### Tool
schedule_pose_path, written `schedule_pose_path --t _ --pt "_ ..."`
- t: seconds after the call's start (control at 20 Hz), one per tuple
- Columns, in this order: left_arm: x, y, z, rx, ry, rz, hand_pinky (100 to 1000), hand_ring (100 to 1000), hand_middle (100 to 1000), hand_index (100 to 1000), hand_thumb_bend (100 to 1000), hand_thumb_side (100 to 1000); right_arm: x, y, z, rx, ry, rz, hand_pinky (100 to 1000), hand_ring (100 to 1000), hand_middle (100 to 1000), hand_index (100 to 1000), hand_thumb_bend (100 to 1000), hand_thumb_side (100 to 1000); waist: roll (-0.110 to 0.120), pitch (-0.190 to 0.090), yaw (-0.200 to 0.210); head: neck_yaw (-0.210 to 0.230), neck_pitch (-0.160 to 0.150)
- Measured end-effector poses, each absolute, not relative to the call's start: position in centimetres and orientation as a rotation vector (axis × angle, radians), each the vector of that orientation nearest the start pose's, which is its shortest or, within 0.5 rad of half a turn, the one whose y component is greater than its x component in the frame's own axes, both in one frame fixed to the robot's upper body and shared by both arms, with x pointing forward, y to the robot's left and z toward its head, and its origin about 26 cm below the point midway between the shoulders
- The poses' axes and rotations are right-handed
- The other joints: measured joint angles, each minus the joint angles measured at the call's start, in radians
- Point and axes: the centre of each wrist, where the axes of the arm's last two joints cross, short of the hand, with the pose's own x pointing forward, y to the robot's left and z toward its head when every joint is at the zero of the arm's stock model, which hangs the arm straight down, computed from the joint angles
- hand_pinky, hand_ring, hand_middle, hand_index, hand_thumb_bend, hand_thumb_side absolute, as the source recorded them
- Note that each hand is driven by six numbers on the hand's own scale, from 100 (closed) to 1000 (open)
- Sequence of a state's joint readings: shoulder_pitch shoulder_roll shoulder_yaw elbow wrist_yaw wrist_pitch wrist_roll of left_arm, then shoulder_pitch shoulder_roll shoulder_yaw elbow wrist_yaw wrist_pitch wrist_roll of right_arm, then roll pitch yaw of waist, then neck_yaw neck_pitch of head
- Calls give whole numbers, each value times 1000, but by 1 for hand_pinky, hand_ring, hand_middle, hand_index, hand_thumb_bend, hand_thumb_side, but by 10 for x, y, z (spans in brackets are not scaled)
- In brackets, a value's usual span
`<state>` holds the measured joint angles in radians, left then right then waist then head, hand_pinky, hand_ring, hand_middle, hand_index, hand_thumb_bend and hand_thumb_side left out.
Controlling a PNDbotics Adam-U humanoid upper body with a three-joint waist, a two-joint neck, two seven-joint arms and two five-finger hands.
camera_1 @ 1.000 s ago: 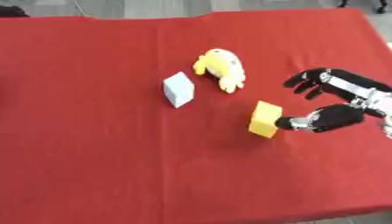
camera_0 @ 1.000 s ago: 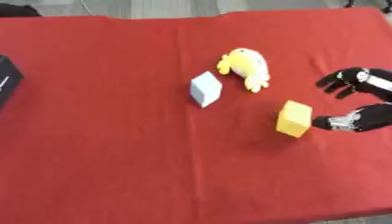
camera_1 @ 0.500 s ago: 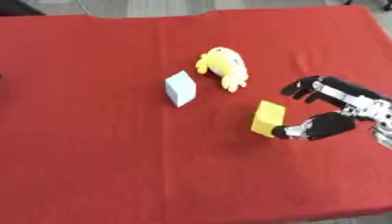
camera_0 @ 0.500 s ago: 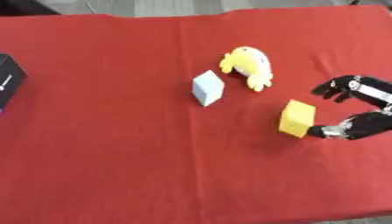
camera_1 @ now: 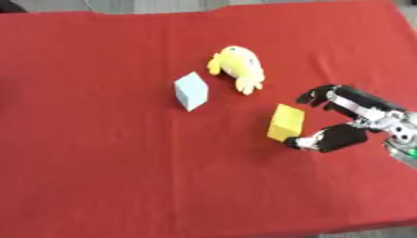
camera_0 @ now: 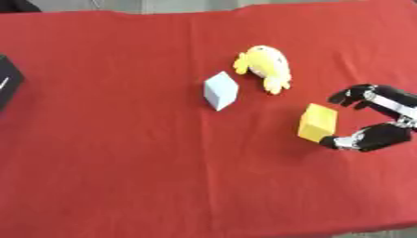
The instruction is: Pick up the objects with one hand, pass them to the other hand, and then place them into the box on the other side of the table.
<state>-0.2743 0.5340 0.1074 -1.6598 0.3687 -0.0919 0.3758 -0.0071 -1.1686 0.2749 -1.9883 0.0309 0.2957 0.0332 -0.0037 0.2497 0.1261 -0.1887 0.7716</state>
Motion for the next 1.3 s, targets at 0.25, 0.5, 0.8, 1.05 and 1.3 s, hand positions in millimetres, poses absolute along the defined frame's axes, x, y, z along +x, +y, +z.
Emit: schedule_pose_path --t 0.25,0.5,0.8,1.05,1.3 --pt "331 360 155 337 -2056 246 914 792 834 817 146 792 252 -345 169 -671 -1281 1157 826 851 815 849 582 479 2 10 4 -2 0" --pt "331 360 155 337 -2057 246 916 792 834 816 147 793 251 -344 167 -680 -1267 1149 832 855 815 850 578 484 2 12 5 -4 0" --pt "331 360 155 336 -2056 245 917 792 835 816 148 793 251 -343 166 -687 -1229 1141 837 851 809 845 559 478 2 12 11 -4 0" --pt "331 358 154 328 -2053 250 918 792 835 816 148 794 252 -341 166 -703 -1207 1117 838 848 807 839 535 448 2 12 13 -4 0" --pt "331 358 154 327 -2051 248 919 793 835 816 147 794 252 -341 166 -711 -1196 1095 835 837 781 805 488 366 2 12 17 -4 0"
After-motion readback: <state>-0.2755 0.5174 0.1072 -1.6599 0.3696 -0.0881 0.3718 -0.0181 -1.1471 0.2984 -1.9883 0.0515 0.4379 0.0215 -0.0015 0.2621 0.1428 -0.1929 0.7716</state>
